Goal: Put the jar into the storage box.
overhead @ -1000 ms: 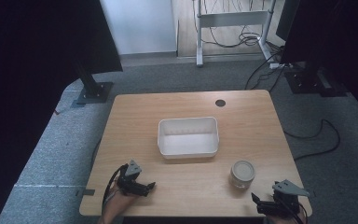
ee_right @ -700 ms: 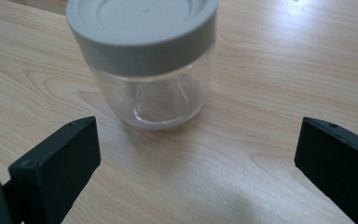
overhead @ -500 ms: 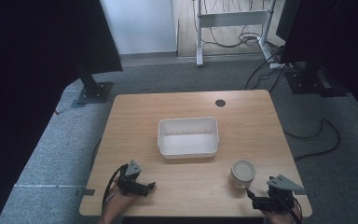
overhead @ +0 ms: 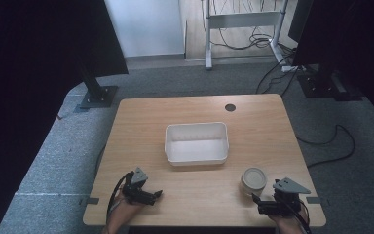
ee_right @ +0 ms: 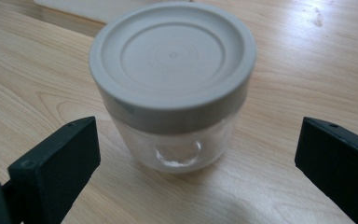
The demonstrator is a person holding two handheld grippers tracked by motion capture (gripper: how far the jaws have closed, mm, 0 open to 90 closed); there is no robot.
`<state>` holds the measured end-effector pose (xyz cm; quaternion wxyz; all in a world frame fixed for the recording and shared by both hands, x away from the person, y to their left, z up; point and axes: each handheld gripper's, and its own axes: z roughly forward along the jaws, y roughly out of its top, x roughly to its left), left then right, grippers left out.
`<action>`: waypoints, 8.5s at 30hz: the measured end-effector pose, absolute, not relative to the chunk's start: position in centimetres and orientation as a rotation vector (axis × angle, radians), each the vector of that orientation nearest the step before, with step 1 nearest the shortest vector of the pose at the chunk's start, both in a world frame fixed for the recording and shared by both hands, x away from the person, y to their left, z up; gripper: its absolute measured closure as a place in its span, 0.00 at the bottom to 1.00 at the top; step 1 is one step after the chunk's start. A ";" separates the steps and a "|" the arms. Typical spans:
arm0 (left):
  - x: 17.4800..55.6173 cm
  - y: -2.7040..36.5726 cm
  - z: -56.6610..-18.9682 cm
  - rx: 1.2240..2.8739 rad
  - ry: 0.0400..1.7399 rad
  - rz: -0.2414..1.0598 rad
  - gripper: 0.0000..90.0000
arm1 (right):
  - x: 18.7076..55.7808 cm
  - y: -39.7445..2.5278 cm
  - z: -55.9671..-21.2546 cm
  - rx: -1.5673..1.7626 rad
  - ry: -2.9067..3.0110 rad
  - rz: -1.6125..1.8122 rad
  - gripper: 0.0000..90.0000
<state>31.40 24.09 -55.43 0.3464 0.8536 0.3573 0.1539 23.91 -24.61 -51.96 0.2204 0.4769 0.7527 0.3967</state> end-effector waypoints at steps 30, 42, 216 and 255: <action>31.4 24.1 -55.4 2.215 0.927 0.399 0.00 | 27.1 -22.5 -53.3 1.320 2.127 1.121 0.02; 31.4 24.1 -55.4 2.215 0.927 0.399 0.00 | 27.7 -21.7 -53.8 1.322 2.114 1.083 0.09; 31.5 24.1 -55.4 2.218 0.919 0.395 0.00 | 42.0 0.7 -52.7 1.142 2.232 1.077 0.10; 31.5 24.1 -55.4 2.218 0.917 0.395 0.00 | 41.2 -1.1 -51.4 1.122 2.260 1.147 0.01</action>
